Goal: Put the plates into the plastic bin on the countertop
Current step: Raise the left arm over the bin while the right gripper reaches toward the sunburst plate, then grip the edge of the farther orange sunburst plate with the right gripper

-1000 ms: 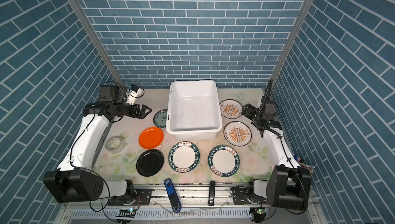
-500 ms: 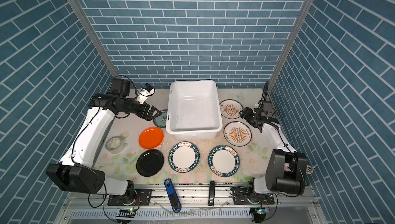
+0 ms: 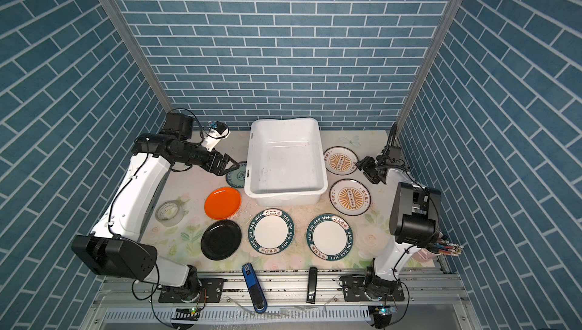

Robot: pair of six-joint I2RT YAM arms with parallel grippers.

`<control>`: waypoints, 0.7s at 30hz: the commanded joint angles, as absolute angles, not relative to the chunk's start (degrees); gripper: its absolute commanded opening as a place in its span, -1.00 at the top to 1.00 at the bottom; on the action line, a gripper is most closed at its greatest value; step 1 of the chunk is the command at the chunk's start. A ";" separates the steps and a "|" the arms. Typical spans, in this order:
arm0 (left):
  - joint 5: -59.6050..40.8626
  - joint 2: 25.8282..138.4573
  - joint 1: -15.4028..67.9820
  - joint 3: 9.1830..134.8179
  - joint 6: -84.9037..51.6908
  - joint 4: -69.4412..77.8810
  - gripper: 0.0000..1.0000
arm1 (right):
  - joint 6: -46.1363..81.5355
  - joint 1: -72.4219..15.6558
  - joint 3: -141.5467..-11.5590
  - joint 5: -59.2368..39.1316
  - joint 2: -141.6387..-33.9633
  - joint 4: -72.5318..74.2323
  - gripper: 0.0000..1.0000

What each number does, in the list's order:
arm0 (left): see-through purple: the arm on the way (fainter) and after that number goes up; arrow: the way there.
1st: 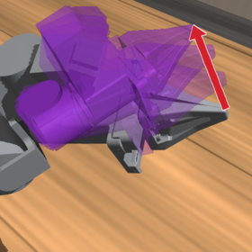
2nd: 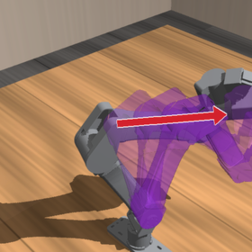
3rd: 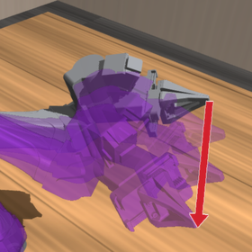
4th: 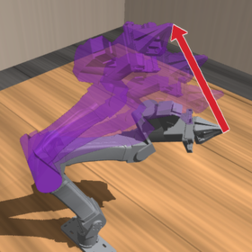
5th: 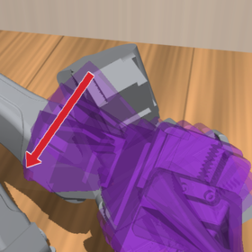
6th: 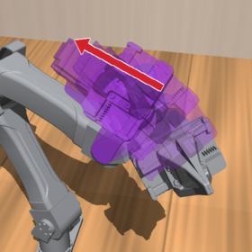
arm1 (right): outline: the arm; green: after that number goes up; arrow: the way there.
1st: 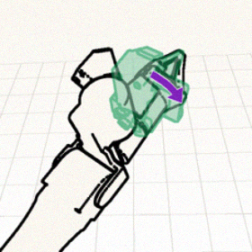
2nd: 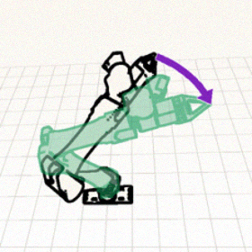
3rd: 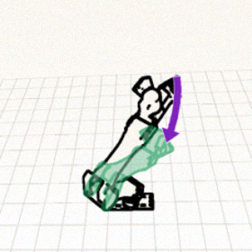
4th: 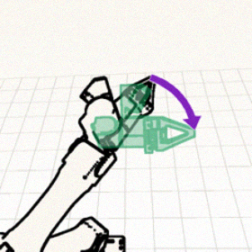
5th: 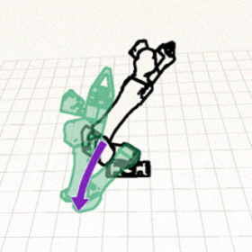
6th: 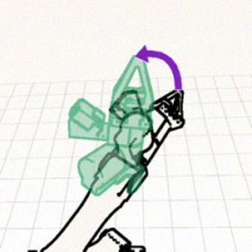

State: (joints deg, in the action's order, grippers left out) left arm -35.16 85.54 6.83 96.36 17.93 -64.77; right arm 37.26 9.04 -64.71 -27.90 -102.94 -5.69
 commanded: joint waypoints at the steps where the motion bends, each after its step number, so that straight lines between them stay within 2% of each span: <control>1: -37.42 86.25 6.99 96.60 16.56 -64.30 -0.99 | 37.99 9.75 -67.94 -29.92 -106.32 -5.06 -0.22; 10: -40.08 87.45 7.03 99.20 13.95 -64.01 -0.99 | 36.28 10.52 -76.32 -32.78 -114.57 -8.87 -0.08; 21: -44.47 87.94 7.35 98.14 12.94 -64.07 -0.99 | 36.47 10.46 -80.51 -34.95 -120.56 -10.79 -0.05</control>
